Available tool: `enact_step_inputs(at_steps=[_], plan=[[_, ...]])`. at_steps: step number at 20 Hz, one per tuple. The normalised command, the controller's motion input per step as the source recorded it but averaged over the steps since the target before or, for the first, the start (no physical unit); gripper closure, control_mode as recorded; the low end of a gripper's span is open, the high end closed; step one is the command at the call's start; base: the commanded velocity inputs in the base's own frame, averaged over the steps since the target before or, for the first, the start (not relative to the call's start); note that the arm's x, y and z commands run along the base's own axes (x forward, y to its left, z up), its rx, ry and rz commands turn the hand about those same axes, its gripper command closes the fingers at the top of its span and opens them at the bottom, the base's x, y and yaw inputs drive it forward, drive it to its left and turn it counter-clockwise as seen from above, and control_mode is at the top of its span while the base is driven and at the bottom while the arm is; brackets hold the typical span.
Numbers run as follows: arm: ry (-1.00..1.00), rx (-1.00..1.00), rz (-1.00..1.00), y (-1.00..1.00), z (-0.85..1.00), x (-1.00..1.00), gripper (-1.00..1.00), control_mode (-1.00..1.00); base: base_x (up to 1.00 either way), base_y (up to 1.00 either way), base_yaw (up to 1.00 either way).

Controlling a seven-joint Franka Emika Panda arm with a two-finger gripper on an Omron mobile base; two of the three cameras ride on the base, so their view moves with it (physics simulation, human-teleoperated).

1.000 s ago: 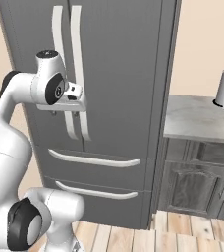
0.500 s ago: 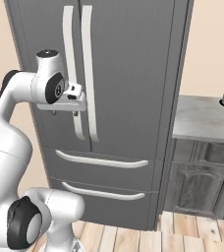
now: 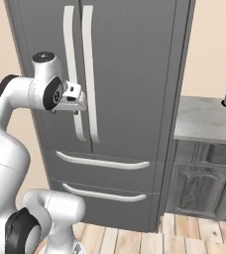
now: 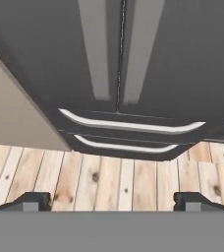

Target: Open the fridge, remove the banana, mushroom, and steak, and place them on any counter.

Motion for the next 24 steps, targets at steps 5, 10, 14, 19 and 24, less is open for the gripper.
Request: enact_step_inputs(at_steps=[5, 10, 14, 19, 24], plan=[[-0.29, 0.01, 0.04, 0.0, 0.1, 0.04, -1.0, -1.0, 0.0, 0.0, 0.0], [-0.12, 0.0, 0.01, 0.0, 0.31, 0.16, -1.0, -1.0, 0.0, 0.0, 0.0], [-0.06, 0.06, 0.0, -0.13, 0.51, 0.24, -1.0, -1.0, 0.0, 0.0, 0.0], [-0.06, 0.09, -0.03, -0.07, 0.53, 0.09, -1.0, -1.0, 0.0, 0.0, 0.0], [-0.05, 0.03, -0.08, -0.01, 0.22, 0.33, -1.0, -1.0, 0.0, 0.0, 0.0]])
